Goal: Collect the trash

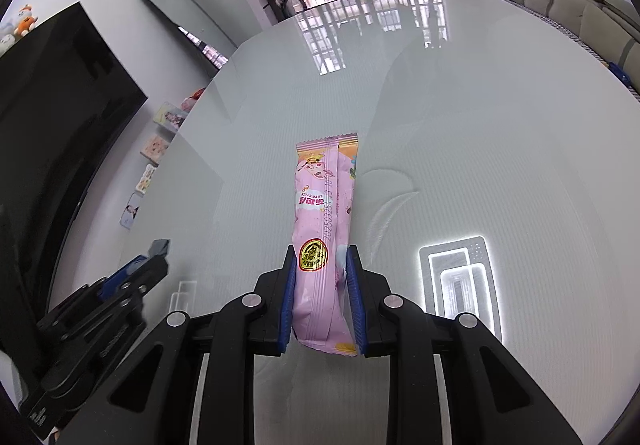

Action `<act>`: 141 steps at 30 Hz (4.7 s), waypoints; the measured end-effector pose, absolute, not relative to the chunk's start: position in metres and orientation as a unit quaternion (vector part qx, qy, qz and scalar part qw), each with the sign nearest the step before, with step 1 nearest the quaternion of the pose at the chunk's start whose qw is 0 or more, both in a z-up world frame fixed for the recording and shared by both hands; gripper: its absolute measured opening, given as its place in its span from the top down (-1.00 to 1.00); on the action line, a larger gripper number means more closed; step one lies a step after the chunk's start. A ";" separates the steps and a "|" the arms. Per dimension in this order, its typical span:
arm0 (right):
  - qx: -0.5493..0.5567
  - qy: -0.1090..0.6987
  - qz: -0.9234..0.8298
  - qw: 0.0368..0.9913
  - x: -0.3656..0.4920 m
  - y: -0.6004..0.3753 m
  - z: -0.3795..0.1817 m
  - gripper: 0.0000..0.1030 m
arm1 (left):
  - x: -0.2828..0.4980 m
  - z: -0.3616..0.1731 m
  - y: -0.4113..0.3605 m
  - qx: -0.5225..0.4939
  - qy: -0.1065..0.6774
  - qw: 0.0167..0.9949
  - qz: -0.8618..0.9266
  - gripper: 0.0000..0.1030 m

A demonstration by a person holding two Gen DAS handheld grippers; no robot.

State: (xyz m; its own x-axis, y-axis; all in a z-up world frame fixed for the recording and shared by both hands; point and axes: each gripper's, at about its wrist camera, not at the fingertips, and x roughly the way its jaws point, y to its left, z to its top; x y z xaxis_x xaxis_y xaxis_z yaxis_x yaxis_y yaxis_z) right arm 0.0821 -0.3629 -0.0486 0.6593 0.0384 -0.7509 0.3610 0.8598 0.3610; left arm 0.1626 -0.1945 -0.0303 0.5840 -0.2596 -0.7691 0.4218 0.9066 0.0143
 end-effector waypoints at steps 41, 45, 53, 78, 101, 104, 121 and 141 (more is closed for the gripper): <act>0.042 0.471 0.207 0.857 0.169 0.002 -0.057 0.52 | 0.154 -0.065 0.145 -0.012 0.448 0.893 0.039 0.45; 0.041 0.468 0.213 0.857 0.172 0.005 -0.060 0.48 | 0.152 -0.068 0.149 -0.013 0.447 0.893 0.049 0.37; 0.045 0.460 0.213 0.861 0.174 0.003 -0.060 0.16 | 0.148 -0.065 0.149 -0.009 0.438 0.897 0.065 -0.20; 0.049 0.446 0.190 0.873 0.173 -0.009 -0.063 -0.10 | 0.134 -0.060 0.150 -0.007 0.438 0.894 0.096 -0.73; 0.047 0.439 0.184 0.878 0.169 -0.009 -0.062 -0.17 | 0.125 -0.052 0.151 -0.001 0.431 0.895 0.114 -0.86; 0.046 0.440 0.184 0.878 0.168 -0.009 -0.062 -0.17 | 0.125 -0.052 0.151 -0.001 0.431 0.895 0.115 -0.86; 0.045 0.442 0.183 0.877 0.169 -0.010 -0.062 -0.17 | 0.126 -0.050 0.150 0.001 0.431 0.896 0.112 -0.87; 0.048 0.441 0.181 0.878 0.172 -0.010 -0.061 -0.17 | 0.125 -0.051 0.149 0.000 0.432 0.895 0.114 -0.88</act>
State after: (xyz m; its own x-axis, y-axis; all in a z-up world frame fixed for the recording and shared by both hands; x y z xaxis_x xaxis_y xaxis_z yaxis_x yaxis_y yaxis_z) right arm 0.1724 -0.0102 -0.0613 0.5456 0.3598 -0.7569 -0.2756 0.9299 0.2435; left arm 0.1247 0.1491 -0.0510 0.6009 0.2028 -0.7732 -0.2035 0.9742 0.0974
